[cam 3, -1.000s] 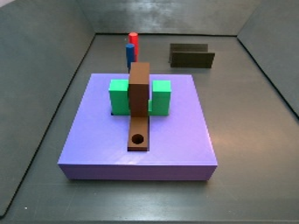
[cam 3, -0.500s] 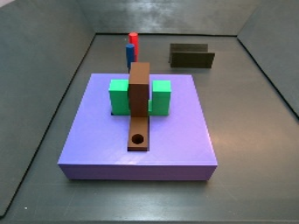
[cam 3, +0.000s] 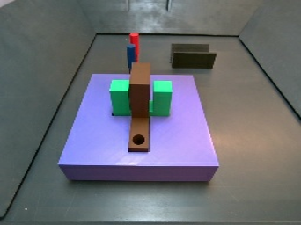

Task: Pick up the blue object. Move up. Move to above the board. Insert the blue object.
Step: Pick up the blue object.

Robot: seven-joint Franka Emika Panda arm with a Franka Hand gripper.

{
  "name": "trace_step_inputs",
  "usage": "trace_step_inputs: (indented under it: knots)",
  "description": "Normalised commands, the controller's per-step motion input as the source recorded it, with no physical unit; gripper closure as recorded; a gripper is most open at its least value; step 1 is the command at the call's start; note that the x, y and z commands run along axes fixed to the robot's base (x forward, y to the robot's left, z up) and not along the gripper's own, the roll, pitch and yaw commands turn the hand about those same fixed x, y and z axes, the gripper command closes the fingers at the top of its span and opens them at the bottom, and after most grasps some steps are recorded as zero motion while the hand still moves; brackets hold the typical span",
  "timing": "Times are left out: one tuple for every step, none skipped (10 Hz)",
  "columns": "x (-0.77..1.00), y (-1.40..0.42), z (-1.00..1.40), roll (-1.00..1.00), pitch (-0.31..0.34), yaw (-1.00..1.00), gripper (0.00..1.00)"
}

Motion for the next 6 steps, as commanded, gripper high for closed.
trace_step_inputs:
  knots:
    - [-0.17, -0.43, -0.77, 0.02, -0.014, 0.10, 0.00]
    - [-0.15, -0.15, -0.69, 0.08, 0.000, 0.00, 0.00]
    - [-0.04, 0.00, -0.53, 0.13, 0.000, -0.03, 0.00]
    - [-0.05, 0.02, -0.47, 0.08, 0.000, -0.17, 0.00]
    - [-0.19, 0.01, -0.36, 0.04, 0.000, -0.31, 0.00]
    - [-0.28, 0.05, -0.28, 0.05, 0.000, -0.30, 0.00]
